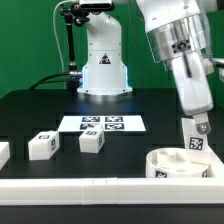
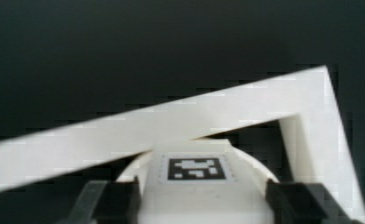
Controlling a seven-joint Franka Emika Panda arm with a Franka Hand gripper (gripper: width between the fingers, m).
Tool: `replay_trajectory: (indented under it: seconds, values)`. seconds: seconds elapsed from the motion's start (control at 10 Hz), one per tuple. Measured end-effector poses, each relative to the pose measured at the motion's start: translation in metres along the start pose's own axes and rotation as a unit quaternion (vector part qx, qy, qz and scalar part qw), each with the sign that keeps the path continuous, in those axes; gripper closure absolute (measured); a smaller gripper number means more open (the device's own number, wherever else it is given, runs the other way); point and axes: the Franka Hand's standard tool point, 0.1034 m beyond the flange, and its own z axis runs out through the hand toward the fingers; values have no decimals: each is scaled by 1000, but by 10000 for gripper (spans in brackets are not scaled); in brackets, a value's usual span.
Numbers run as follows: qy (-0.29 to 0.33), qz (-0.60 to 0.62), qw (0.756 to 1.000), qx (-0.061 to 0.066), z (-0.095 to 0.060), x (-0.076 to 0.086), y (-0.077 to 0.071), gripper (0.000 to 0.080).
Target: Assemble stool
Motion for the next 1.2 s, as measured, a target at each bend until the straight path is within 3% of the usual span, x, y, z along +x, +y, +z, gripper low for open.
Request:
replay_trajectory:
  seconds: [0.4, 0.5, 0.6, 0.9, 1.2]
  values:
    - [-4, 37, 999, 1, 0, 0, 0, 460]
    - [-3, 27, 1000, 0, 0, 0, 0, 265]
    - [-5, 0, 1000, 1, -4, -5, 0, 174]
    - [-13, -129, 991, 11, -27, -16, -7, 157]
    - [-13, -247, 969, 8, -27, -15, -7, 151]
